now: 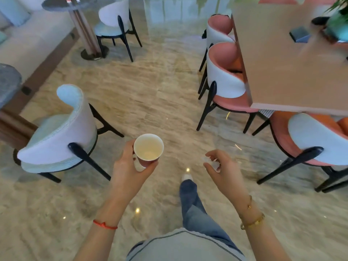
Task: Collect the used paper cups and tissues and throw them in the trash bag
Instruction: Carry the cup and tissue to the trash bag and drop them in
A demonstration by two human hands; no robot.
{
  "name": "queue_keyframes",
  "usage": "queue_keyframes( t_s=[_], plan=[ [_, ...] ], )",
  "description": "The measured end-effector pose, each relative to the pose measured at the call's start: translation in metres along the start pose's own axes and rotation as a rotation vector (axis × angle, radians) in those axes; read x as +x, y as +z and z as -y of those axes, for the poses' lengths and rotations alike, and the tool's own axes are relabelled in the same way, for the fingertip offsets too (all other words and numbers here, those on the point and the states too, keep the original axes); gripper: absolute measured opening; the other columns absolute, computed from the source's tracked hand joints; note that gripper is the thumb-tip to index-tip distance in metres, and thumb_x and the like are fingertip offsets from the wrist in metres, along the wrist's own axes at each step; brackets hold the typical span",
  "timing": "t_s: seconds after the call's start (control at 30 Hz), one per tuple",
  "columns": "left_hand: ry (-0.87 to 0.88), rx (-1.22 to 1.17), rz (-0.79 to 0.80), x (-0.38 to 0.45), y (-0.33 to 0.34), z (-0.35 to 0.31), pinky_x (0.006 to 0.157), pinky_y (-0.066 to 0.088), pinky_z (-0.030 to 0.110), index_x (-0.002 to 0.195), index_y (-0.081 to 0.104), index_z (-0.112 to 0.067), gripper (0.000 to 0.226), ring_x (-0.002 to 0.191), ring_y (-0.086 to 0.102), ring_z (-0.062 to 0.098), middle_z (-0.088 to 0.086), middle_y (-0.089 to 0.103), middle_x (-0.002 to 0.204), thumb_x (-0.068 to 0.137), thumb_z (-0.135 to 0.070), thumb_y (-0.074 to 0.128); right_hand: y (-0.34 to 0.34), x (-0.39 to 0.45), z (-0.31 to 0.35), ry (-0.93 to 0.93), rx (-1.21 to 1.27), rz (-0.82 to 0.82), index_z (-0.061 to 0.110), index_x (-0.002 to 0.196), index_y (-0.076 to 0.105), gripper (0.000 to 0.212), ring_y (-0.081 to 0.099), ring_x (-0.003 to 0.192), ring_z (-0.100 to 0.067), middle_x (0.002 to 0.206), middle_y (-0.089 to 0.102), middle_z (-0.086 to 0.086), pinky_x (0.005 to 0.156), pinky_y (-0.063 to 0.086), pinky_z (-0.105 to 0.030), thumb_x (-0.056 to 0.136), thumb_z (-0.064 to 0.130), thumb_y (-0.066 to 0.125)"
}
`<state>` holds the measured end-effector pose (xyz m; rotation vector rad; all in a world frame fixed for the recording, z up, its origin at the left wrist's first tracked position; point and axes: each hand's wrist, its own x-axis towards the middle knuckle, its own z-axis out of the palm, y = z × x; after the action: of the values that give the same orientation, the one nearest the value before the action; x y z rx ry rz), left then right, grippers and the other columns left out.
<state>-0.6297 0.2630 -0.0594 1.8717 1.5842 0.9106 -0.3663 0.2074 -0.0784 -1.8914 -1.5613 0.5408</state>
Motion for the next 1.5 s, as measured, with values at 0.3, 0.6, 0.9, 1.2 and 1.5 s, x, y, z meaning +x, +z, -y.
queue_keyframes(
  t_s=[0.3,0.6,0.9,1.2,1.5],
  plan=[
    [0.04,-0.047,0.022,0.228,0.062,-0.019,0.072,0.043,0.004,0.126,0.045,-0.027,0.071,0.093,0.059,0.006,-0.014,0.058,0.108,0.068,-0.031,0.085,-0.016,0.237,-0.019,-0.027,-0.026,-0.017,0.016,0.107,0.061,0.022,0.055,0.085,-0.007,0.096,0.06,0.004,0.077,0.046,-0.021,0.086,0.019,0.067],
    [-0.043,-0.051,-0.036,0.419,0.1,-0.012,0.073,0.042,0.006,0.127,0.048,-0.023,0.072,0.097,0.061,0.011,-0.008,0.061,0.113,0.068,-0.033,0.086,-0.012,0.45,-0.021,-0.06,-0.036,0.026,0.017,0.105,0.061,0.02,0.056,0.087,-0.009,0.095,0.06,0.005,0.077,0.049,-0.025,0.086,0.02,0.067],
    [-0.025,-0.127,0.001,0.637,0.14,0.025,0.083,0.052,0.024,0.127,0.044,-0.034,0.071,0.101,0.061,0.005,-0.02,0.057,0.111,0.068,-0.041,0.082,0.028,0.655,-0.034,-0.022,-0.025,0.003,0.021,0.103,0.061,0.021,0.054,0.08,-0.001,0.091,0.058,0.009,0.07,0.043,-0.012,0.084,0.02,0.07],
    [0.052,-0.108,0.043,0.877,0.161,0.031,0.078,0.049,0.015,0.127,0.042,-0.039,0.07,0.103,0.058,0.0,-0.023,0.057,0.116,0.07,-0.042,0.082,0.045,0.878,-0.025,0.008,-0.004,-0.058,0.028,0.106,0.059,0.022,0.055,0.085,0.002,0.094,0.056,0.016,0.069,0.043,-0.013,0.085,0.026,0.067],
    [0.078,-0.116,0.126,1.059,0.217,0.034,0.082,0.045,0.011,0.123,0.042,-0.041,0.065,0.105,0.056,-0.003,-0.026,0.056,0.116,0.071,-0.04,0.082,0.051,1.05,-0.059,0.103,0.028,-0.09,0.023,0.105,0.059,0.022,0.058,0.083,-0.003,0.094,0.056,0.013,0.072,0.052,-0.024,0.085,0.022,0.068]
  ],
)
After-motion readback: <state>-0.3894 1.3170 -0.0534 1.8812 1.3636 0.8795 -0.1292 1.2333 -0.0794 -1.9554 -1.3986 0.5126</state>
